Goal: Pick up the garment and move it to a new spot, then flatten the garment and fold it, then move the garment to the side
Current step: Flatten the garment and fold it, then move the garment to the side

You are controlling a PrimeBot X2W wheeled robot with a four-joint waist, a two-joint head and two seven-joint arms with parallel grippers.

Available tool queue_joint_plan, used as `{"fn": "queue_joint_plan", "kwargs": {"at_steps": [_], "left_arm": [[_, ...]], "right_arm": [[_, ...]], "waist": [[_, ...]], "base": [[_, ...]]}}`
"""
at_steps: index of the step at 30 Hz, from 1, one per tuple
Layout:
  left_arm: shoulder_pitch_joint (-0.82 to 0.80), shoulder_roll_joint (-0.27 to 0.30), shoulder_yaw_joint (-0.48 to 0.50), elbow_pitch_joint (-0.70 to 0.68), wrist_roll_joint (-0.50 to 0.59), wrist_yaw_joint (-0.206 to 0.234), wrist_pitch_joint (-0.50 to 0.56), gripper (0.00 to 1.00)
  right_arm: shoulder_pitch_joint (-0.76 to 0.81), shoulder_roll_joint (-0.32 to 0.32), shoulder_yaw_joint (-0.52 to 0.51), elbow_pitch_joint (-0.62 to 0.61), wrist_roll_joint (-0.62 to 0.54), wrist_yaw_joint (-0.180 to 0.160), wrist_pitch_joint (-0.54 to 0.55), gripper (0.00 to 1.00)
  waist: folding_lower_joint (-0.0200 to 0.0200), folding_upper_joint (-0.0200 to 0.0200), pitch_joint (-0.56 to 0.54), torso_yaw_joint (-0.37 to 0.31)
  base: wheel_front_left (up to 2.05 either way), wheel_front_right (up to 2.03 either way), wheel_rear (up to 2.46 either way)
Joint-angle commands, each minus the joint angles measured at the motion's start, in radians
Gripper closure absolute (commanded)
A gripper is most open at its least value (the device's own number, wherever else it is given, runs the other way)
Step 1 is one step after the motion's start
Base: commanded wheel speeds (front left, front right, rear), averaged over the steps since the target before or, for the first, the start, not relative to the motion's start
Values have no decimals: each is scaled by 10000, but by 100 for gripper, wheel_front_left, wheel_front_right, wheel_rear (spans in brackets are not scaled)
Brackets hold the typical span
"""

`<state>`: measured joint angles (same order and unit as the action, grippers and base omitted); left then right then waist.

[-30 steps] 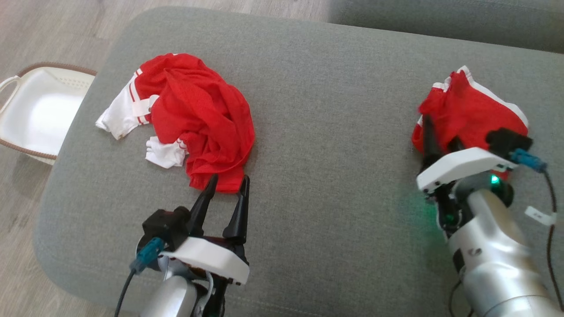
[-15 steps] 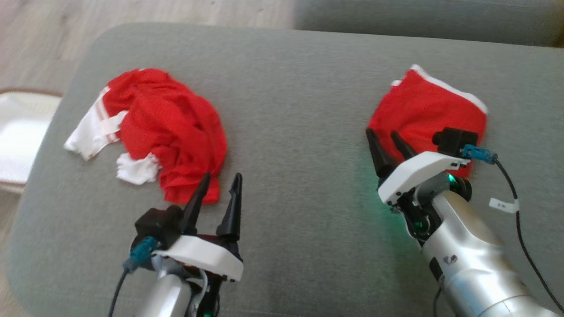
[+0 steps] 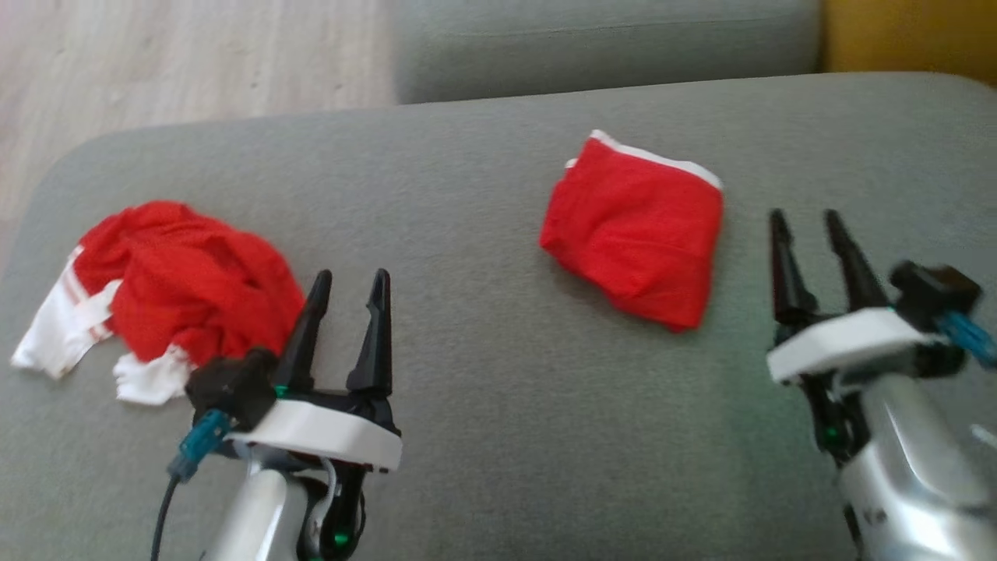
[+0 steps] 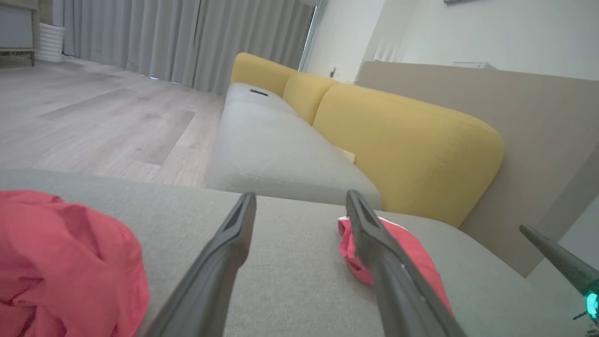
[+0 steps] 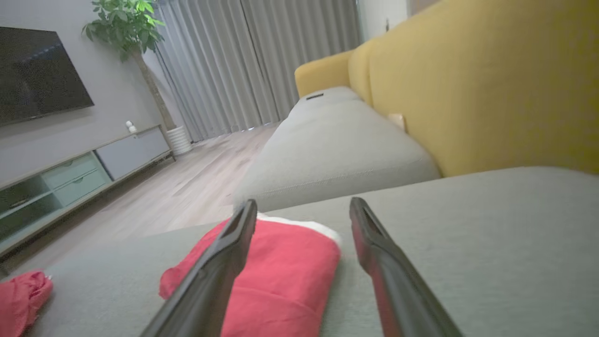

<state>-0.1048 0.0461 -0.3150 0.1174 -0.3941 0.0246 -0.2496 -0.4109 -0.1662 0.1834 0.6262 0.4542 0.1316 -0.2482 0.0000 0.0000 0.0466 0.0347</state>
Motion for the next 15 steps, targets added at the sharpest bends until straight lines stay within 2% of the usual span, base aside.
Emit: {"fn": "queue_joint_plan", "kwargs": {"at_steps": [1,5,9,15], "left_arm": [[-247,41,375,-404,108,-40,-122,0],[-156,41,556,-550,191,-160,-122,0],[4,41,671,-630,313,-294,-122,0],[465,41,669,-534,479,-406,-122,0]], "right_arm": [[92,119,-97,-660,-381,-9,-130,0],[1281,620,-1210,-2149,-1742,-9,-132,0],[2184,1013,-1868,-3115,-2462,-9,-133,0],[2917,1153,-1896,-3488,-2420,-9,-134,0]], "waist": [[0,0,-136,-299],[0,0,-201,-642],[0,0,-238,-840],[0,0,-276,-994]], "base": [[0,0,0],[0,0,0],[0,0,0],[0,0,0]]}}
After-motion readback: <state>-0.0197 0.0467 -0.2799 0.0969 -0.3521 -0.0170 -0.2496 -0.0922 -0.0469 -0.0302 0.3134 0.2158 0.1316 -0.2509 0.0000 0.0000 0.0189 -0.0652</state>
